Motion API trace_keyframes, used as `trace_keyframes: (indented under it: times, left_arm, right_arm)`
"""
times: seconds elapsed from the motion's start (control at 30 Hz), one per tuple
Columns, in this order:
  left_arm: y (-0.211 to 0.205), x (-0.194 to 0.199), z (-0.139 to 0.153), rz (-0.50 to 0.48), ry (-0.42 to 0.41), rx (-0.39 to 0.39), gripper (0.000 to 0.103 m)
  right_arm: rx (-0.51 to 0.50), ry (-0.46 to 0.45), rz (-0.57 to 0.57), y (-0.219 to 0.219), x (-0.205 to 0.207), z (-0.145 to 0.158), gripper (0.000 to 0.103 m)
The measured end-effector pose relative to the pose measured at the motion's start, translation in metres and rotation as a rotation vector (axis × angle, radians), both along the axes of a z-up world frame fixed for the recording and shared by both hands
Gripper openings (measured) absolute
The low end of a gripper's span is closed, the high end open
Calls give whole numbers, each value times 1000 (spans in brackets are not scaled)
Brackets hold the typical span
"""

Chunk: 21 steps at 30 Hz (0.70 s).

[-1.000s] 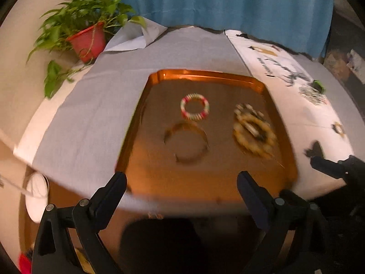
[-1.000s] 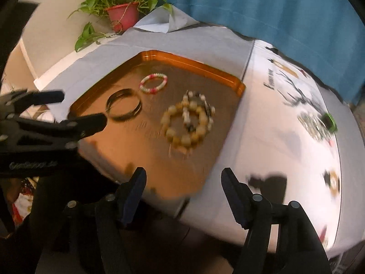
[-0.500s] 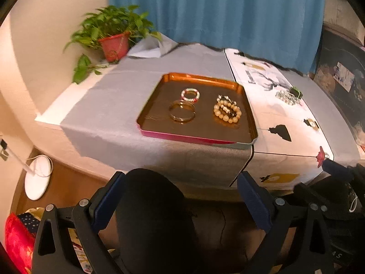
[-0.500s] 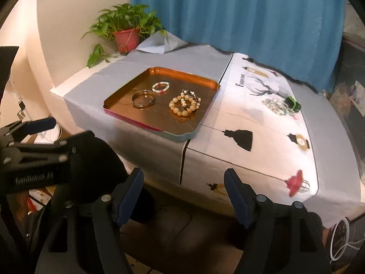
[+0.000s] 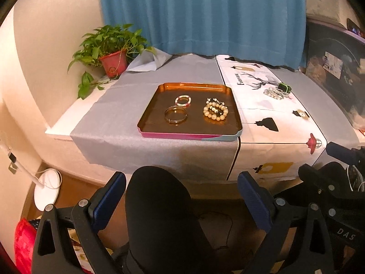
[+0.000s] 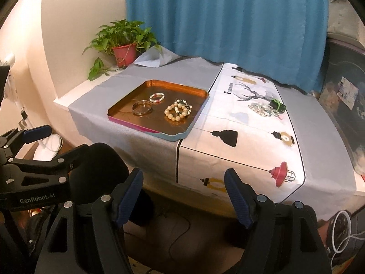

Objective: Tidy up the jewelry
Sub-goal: 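Open both tools to release the bracelets and pull back, then move both tools over the printed runner toward the green-strap watch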

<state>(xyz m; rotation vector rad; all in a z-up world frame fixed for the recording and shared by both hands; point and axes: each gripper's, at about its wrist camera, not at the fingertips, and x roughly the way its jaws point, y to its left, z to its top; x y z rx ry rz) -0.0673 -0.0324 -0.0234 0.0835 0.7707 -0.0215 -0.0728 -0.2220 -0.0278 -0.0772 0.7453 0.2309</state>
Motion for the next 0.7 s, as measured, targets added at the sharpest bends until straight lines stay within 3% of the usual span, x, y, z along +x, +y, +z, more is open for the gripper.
trace_keyframes:
  times: [0.7]
  left_arm:
    - [-7, 3, -7, -14, 33, 17, 98]
  right_arm:
    - [15, 25, -19, -8, 1, -7, 75]
